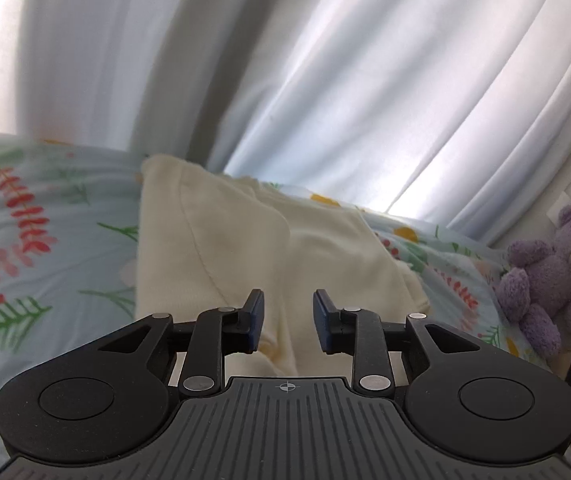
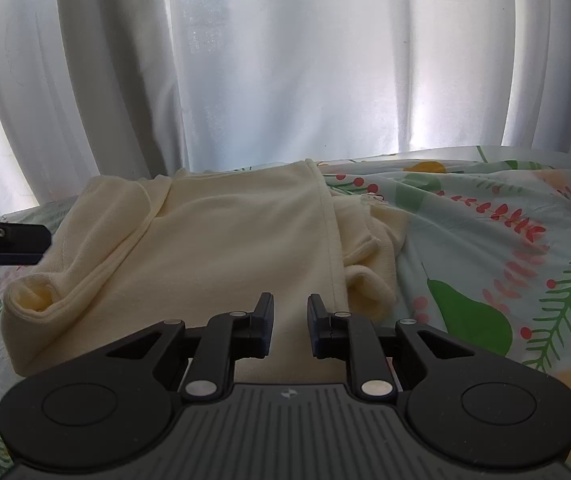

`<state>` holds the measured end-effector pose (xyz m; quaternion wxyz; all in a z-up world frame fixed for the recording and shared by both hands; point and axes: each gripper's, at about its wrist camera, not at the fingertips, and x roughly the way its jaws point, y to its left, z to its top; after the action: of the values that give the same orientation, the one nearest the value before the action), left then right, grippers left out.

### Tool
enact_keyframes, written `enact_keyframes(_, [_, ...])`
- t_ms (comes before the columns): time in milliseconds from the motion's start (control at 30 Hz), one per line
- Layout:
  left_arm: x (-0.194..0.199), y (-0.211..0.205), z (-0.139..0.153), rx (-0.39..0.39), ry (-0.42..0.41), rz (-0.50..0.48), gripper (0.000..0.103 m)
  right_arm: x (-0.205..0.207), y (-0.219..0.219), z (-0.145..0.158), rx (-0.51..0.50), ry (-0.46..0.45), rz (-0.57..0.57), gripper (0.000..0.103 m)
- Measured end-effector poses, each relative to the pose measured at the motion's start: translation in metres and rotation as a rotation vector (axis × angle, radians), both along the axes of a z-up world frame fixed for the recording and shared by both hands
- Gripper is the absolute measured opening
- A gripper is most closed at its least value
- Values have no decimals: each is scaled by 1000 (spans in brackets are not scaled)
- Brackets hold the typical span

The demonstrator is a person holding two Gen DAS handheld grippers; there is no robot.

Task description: Fold small clothes

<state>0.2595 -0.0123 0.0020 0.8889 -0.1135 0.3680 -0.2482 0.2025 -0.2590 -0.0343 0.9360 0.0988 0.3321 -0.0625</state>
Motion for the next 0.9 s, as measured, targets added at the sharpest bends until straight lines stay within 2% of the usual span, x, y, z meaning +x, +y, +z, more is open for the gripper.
enact_keyframes(67, [0, 10, 1, 49, -16, 75, 33, 0, 0, 0, 7, -6, 3, 18])
enact_keyframes(133, [6, 15, -11, 104, 18, 114, 34, 1, 3, 0, 9, -8, 15, 18])
enact_keyframes(167, [12, 15, -21, 124, 68, 106, 34, 3, 4, 0, 12, -8, 22, 18])
enact_keyframes(267, [15, 7, -55, 84, 198, 30, 34, 8, 10, 1, 33, -6, 55, 19])
enact_keyframes(300, [13, 5, -60, 71, 199, 29, 34, 11, 13, 2, 43, -5, 70, 19])
enact_keyframes(333, [7, 1, -59, 93, 158, 29, 34, 14, 15, 3, 53, -4, 85, 20])
enact_keyframes(400, [3, -6, -58, 140, 127, 20, 36, 24, 21, 8, 104, -4, 144, 25])
enact_keyframes(433, [4, -6, -58, 142, 129, 23, 36, 30, 22, 10, 145, 1, 179, 36])
enact_keyframes(467, [4, -5, -57, 138, 133, 25, 36, 40, 23, 12, 218, 7, 217, 46])
enact_keyframes(533, [4, -3, -57, 128, 141, 25, 36, 60, 22, 11, 361, 22, 274, 52])
enact_keyframes(633, [5, 1, -56, 116, 149, 29, 37, 91, 29, 3, 476, 59, 325, 52])
enact_keyframes(733, [5, 0, -58, 112, 147, 33, 37, 114, 40, -11, 513, 113, 349, 52])
enact_keyframes(833, [3, -1, -58, 114, 136, 34, 37, 121, 46, -19, 523, 113, 350, 45])
enact_keyframes(900, [0, 0, -57, 111, 134, 38, 37, 124, 48, -19, 524, 115, 355, 35])
